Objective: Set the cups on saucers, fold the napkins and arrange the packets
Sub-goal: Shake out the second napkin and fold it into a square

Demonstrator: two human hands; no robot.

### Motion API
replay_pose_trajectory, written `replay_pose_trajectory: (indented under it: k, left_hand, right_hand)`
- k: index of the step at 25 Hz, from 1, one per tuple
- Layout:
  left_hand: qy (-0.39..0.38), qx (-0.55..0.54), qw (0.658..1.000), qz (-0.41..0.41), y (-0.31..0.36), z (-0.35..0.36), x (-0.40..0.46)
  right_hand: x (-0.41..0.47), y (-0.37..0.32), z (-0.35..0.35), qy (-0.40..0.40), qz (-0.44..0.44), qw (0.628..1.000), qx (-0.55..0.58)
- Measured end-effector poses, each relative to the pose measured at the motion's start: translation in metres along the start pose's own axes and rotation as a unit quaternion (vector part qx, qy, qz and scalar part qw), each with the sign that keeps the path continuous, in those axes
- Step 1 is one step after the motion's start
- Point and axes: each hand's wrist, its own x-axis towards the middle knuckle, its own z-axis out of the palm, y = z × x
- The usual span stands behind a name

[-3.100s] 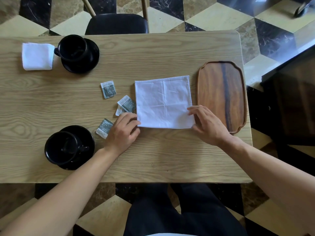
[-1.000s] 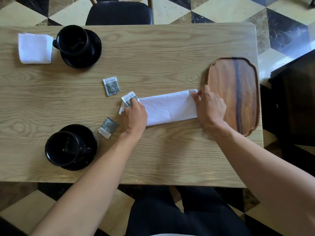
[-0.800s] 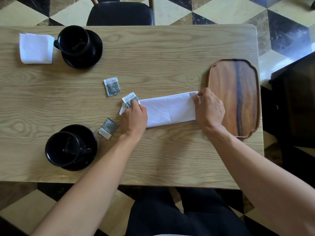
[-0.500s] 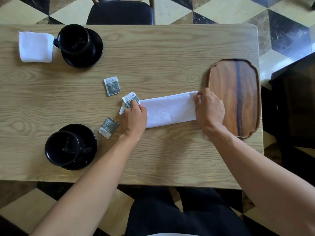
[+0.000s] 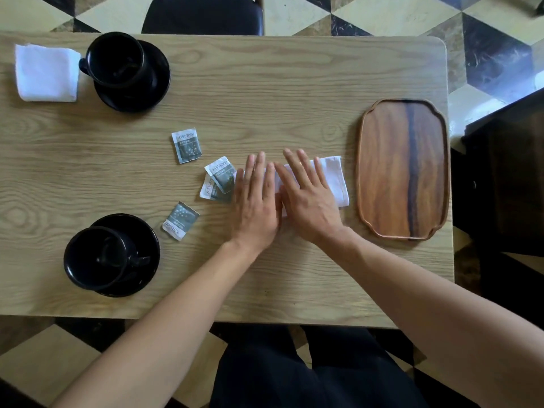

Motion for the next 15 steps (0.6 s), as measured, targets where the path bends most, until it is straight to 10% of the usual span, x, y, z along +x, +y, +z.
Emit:
replay_pose_trajectory:
  k: [15]
  left_hand:
    - [-0.161,0.059,0.985,-0.016,-0.010,0.011,0.000]
  right_hand:
    - [0.004,0.023,-0.004,-0.089,0.043,0.995,-0.031]
